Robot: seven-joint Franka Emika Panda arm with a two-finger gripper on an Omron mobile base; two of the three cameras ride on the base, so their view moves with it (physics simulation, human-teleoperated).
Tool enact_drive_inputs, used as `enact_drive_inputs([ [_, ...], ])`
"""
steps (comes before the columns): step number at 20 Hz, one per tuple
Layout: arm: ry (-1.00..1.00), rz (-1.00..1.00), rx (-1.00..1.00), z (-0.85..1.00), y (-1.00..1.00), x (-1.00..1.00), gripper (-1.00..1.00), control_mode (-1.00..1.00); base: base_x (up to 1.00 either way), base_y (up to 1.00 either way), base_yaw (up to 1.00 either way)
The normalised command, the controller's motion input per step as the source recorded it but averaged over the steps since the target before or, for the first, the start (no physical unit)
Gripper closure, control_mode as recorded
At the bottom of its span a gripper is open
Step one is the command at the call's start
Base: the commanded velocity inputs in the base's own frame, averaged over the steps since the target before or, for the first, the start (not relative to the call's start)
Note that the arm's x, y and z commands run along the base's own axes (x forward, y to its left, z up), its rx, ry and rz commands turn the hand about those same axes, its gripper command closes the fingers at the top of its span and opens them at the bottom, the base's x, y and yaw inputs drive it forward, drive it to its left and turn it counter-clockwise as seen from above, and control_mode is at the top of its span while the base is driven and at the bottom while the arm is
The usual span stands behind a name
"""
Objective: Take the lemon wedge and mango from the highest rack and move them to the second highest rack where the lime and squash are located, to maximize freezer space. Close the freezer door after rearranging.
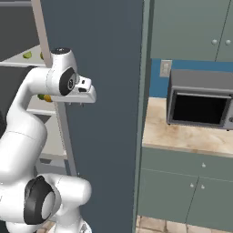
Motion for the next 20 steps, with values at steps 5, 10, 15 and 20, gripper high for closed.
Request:
enact_drive_inputs([
  [5,0.00,0.01,0.00,0.00,0.03,0.00,-1.00,-1.00,0.00,0.00,0.00],
  [10,-0.01,0.00,0.00,0.00,0.00,-0.05,-1.00,1.00,-0.47,0.09,0.06],
  [15,0.00,0.00,0.00,0.00,0.00,0.00,-1.00,1.00,-0.38,0.53,0.26],
  [20,0.00,0.00,0.00,0.00,0.00,0.00,-1.00,1.00,0.14,0.55,0.28],
])
